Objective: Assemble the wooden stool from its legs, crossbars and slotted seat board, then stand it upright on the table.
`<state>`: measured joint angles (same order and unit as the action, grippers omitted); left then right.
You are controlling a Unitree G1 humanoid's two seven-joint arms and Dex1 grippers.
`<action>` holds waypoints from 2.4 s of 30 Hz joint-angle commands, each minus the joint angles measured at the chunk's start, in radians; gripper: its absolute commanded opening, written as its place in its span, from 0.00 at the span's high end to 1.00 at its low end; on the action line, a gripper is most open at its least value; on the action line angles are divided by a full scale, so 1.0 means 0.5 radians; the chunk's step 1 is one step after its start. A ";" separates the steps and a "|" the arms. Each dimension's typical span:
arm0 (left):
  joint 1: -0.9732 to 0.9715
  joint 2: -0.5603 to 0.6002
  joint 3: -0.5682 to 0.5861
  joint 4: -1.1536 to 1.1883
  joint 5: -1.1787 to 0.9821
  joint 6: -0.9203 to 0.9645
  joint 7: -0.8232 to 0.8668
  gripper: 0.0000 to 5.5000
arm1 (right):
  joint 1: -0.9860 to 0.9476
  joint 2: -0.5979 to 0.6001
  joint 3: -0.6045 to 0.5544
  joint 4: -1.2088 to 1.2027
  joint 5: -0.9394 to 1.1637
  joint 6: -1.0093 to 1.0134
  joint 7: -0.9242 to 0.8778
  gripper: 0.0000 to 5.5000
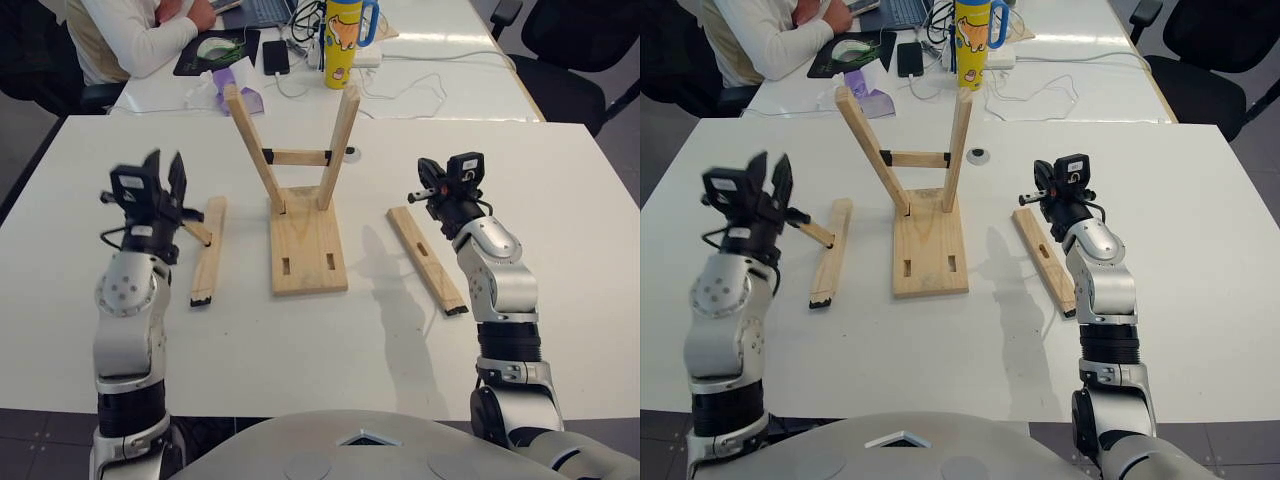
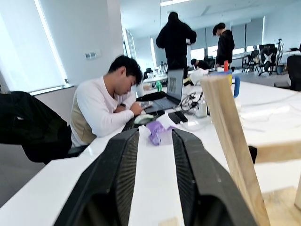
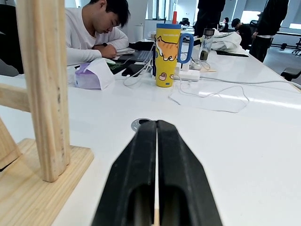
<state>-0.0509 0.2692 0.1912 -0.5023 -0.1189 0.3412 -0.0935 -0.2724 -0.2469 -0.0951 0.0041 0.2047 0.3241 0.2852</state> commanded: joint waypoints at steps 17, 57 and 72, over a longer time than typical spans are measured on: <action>-0.224 0.008 0.031 0.995 -0.041 -0.173 -0.100 1.00 | -0.046 0.025 0.001 0.006 0.004 0.007 -0.010 1.00; 0.336 0.229 0.011 0.381 -0.511 1.048 -0.381 0.51 | 0.046 0.041 -0.012 -0.059 -0.009 -0.006 -0.064 1.00; 0.375 0.166 -0.155 0.615 -0.259 0.835 -0.256 0.45 | 0.047 0.054 -0.006 -0.065 -0.008 -0.003 -0.068 1.00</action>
<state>0.1257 0.3462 0.1269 -0.2095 -0.2701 0.7547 -0.2271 -0.2426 -0.2202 -0.1010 -0.0268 0.2040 0.3225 0.2553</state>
